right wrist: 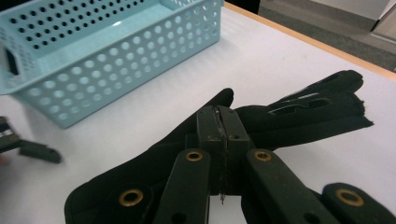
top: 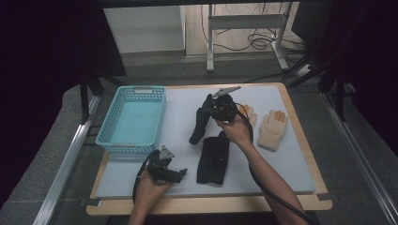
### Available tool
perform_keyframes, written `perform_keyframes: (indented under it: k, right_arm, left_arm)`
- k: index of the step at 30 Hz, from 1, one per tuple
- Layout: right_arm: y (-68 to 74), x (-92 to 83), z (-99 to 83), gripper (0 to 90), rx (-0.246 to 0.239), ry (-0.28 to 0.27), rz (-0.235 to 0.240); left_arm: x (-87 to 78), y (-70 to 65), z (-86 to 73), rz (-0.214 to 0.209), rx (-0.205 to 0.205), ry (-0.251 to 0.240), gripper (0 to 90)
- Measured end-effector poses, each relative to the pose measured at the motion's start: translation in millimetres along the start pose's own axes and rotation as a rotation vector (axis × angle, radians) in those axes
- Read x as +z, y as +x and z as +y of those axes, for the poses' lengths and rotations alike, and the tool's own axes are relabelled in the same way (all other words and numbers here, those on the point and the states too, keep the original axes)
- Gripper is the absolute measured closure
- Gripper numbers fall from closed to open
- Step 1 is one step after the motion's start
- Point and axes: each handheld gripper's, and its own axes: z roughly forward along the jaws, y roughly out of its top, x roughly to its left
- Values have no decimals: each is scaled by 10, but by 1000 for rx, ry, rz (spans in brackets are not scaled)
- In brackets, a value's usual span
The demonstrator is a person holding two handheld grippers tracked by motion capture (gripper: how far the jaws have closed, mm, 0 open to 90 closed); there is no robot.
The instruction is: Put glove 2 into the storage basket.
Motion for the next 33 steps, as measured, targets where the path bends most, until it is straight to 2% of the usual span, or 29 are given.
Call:
perform_keyframes:
  k: [9,16,19,24,28,33]
  right_arm:
    - [184,-519,-18,888,-18,-26,51]
    - [315,-928,-243,888,-31,-5,88]
    - [331,-1057,-398,888,-46,29,88]
    - [273,-1227,-657,888,-48,69,72]
    - [206,-1323,-805,888,-28,96,60]
    - [221,-1274,-881,887,-38,139,40]
  left_arm:
    - [-3,1,2,0,1,3,32]
    - [-1,-2,2,2,-2,0,32]
    - [-1,-3,2,2,-3,1,32]
    - [0,-3,2,3,-3,-1,33]
    - [-1,-2,2,3,-3,0,33]
    - [0,-3,2,2,-3,-2,33]
